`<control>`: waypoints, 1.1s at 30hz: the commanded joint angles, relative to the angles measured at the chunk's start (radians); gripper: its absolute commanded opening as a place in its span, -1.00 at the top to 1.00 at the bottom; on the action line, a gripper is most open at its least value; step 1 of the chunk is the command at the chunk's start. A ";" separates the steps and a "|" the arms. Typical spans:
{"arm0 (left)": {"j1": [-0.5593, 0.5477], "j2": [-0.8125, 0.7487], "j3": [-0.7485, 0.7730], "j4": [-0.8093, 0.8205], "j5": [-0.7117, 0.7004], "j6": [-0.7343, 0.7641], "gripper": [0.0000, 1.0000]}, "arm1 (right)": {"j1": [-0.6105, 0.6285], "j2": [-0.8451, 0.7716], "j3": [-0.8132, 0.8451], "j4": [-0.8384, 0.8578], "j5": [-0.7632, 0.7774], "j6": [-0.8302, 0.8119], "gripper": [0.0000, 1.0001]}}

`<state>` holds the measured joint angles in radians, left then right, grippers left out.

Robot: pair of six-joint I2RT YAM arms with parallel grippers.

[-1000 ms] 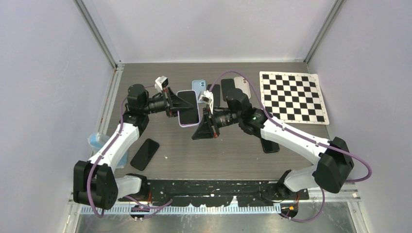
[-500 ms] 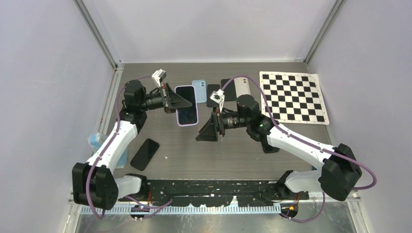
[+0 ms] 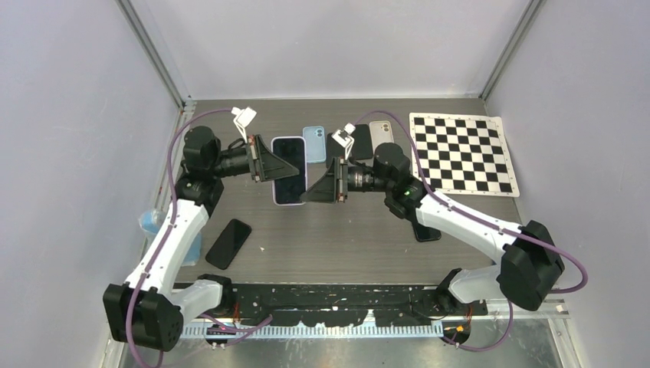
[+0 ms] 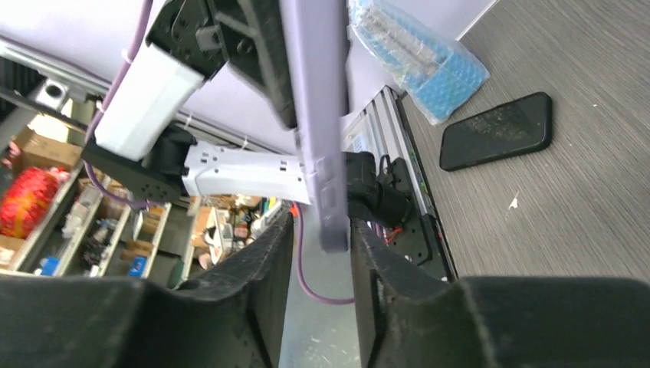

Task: Take the phone out of the phone case
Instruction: Remove the phone case from the phone.

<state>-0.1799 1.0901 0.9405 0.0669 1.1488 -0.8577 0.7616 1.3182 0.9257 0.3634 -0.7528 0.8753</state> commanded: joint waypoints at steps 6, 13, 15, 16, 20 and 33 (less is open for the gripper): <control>0.006 -0.061 0.067 -0.050 -0.015 0.059 1.00 | 0.002 0.101 0.042 0.156 -0.043 0.093 0.53; 0.004 -0.044 0.114 -0.137 -0.098 -0.121 1.00 | 0.005 0.097 0.030 0.110 -0.205 -0.216 0.60; 0.004 -0.025 0.114 -0.139 -0.085 -0.186 1.00 | 0.007 0.105 0.064 0.009 -0.259 -0.326 0.58; 0.005 -0.019 0.114 -0.143 -0.084 -0.211 1.00 | 0.009 0.107 0.080 -0.047 -0.291 -0.387 0.57; 0.005 -0.013 0.105 -0.145 -0.098 -0.262 1.00 | 0.016 0.120 0.132 -0.236 -0.322 -0.570 0.53; 0.002 0.044 0.083 -0.145 -0.085 -0.332 1.00 | 0.049 0.138 0.228 -0.547 -0.263 -0.857 0.49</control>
<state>-0.1890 1.1225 0.9787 -0.1246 1.1053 -0.9668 0.7448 1.4258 1.1481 -0.0059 -0.9573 0.2798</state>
